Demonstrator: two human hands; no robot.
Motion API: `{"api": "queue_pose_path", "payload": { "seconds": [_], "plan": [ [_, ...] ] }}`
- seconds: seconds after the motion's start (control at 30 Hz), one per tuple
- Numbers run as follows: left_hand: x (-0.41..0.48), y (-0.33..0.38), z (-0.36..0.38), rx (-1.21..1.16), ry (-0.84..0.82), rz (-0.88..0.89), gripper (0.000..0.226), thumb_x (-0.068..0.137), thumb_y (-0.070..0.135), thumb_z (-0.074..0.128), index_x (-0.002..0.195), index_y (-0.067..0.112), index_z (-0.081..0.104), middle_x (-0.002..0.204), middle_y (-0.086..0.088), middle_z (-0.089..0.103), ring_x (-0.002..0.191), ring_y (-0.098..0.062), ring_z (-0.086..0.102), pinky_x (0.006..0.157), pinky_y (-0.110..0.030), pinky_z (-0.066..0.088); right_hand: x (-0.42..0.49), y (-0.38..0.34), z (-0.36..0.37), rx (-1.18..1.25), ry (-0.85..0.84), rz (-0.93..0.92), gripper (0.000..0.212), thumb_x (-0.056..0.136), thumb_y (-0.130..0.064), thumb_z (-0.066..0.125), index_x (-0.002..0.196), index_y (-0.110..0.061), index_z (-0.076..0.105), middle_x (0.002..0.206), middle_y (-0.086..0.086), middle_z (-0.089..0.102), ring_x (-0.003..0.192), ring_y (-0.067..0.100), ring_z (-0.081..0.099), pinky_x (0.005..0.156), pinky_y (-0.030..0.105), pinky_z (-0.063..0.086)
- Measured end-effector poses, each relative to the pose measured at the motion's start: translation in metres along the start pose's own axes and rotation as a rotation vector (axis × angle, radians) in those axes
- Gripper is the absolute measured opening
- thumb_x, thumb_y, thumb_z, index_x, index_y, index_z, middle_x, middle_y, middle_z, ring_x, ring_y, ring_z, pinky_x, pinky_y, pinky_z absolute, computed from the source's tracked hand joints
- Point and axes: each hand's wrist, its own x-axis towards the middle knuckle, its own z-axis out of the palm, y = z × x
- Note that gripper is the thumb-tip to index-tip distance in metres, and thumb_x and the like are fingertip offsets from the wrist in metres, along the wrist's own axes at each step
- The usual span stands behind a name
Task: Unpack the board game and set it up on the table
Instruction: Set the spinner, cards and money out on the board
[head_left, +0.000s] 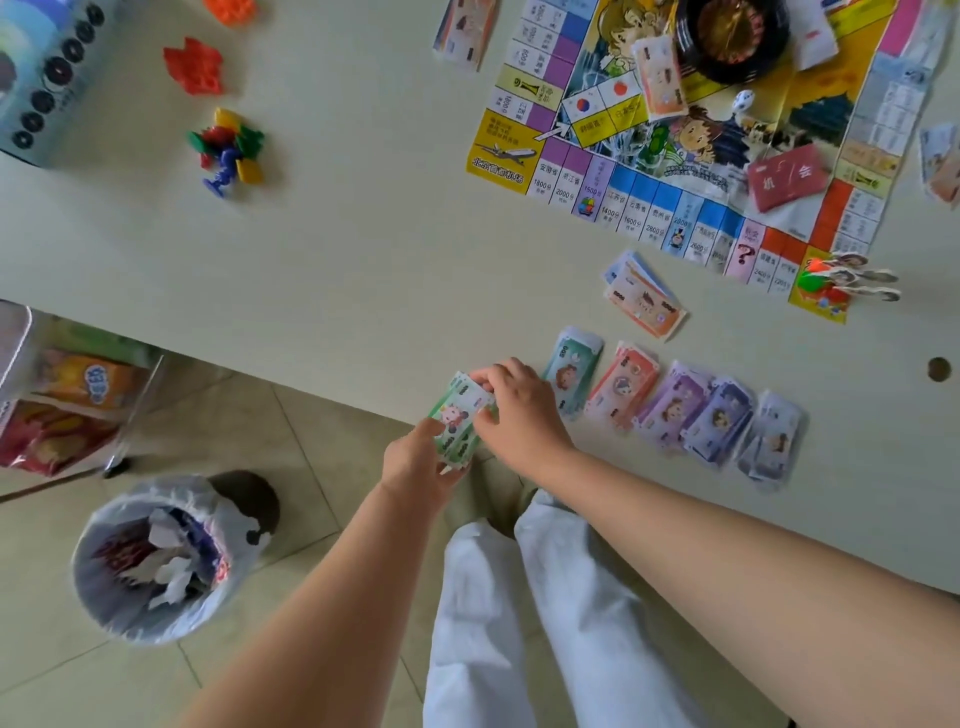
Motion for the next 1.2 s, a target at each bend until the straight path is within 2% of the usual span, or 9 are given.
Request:
{"api": "queue_pose_path", "payload": {
  "seconds": [0.13,0.3,0.43,0.53,0.77,0.9,1.03,1.13,1.2],
  "plan": [
    [-0.008,-0.013,-0.019,0.155,0.084,0.123,0.013,0.090,-0.005,0.052,0.082,0.004,0.056,0.076,-0.014,0.061,0.065,-0.024,0.059,0.064,-0.035,0.052,-0.004,0.002,-0.001,0.100,-0.108,0.006,0.040,0.087,-0.016,0.057,0.127,-0.014,0.050,0.121,0.004,0.052,0.108,0.020,0.052,0.097,0.037,0.041],
    [-0.021,-0.008,-0.033,0.443,0.108,0.549,0.015,0.087,0.002,0.056,0.081,0.014,0.064,0.078,-0.004,0.067,0.070,-0.019,0.062,0.064,-0.027,0.050,0.002,-0.001,-0.019,0.263,-0.154,0.003,0.040,0.084,-0.015,0.065,0.123,-0.016,0.054,0.104,-0.005,0.052,0.082,0.009,0.048,0.083,0.028,0.045],
    [-0.027,0.015,-0.013,0.538,0.051,0.818,0.022,0.086,0.005,0.059,0.086,0.025,0.065,0.086,0.004,0.070,0.081,-0.013,0.064,0.074,-0.032,0.052,0.022,-0.001,-0.044,0.309,-0.007,-0.035,0.014,0.079,-0.007,0.067,0.085,-0.018,0.060,0.078,-0.009,0.057,0.061,0.000,0.046,0.060,0.018,0.039],
    [-0.022,0.032,0.011,0.581,0.033,0.939,0.024,0.085,0.002,0.057,0.091,0.024,0.065,0.088,0.010,0.066,0.080,-0.015,0.060,0.072,-0.034,0.048,0.037,0.005,-0.058,0.314,0.131,-0.066,0.009,0.079,-0.006,0.066,0.081,-0.013,0.060,0.074,-0.010,0.056,0.060,0.001,0.047,0.057,0.014,0.036],
    [0.007,0.034,0.036,0.750,0.068,1.028,0.036,0.080,-0.001,0.058,0.107,0.022,0.063,0.111,0.002,0.056,0.103,-0.017,0.055,0.089,-0.032,0.049,0.055,0.028,-0.049,0.196,0.141,-0.066,0.019,0.076,-0.001,0.060,0.088,-0.016,0.059,0.097,0.002,0.057,0.074,0.015,0.053,0.069,0.028,0.044],
    [0.015,0.032,0.037,0.851,0.092,1.077,0.035,0.081,-0.002,0.058,0.108,0.018,0.062,0.108,0.002,0.051,0.100,-0.019,0.053,0.084,-0.029,0.046,0.057,0.032,-0.040,0.163,0.147,-0.093,0.014,0.076,-0.002,0.063,0.086,-0.011,0.060,0.094,0.000,0.056,0.079,0.018,0.055,0.070,0.029,0.042],
    [0.019,0.034,0.037,0.915,0.074,1.071,0.027,0.083,0.000,0.057,0.101,0.019,0.064,0.098,0.003,0.055,0.094,-0.021,0.055,0.077,-0.028,0.043,0.056,0.031,-0.040,0.159,0.115,-0.095,0.010,0.080,-0.002,0.061,0.087,-0.009,0.059,0.094,0.002,0.058,0.078,0.014,0.049,0.064,0.024,0.030],
    [0.012,0.041,0.039,0.678,0.054,0.925,0.035,0.084,0.011,0.063,0.116,0.024,0.053,0.102,-0.002,0.059,0.088,-0.020,0.056,0.075,-0.032,0.048,0.058,0.029,-0.050,0.293,0.021,0.017,0.011,0.082,-0.006,0.062,0.093,-0.009,0.061,0.084,-0.001,0.060,0.074,0.015,0.053,0.064,0.026,0.037],
    [0.002,0.046,0.045,0.456,0.051,0.837,0.045,0.085,0.016,0.067,0.125,0.021,0.046,0.103,-0.003,0.058,0.090,-0.016,0.056,0.075,-0.026,0.048,0.057,0.026,-0.062,0.562,-0.079,0.137,0.015,0.084,-0.007,0.065,0.099,-0.010,0.062,0.082,0.000,0.062,0.071,0.014,0.055,0.068,0.028,0.047]
  ]
}}
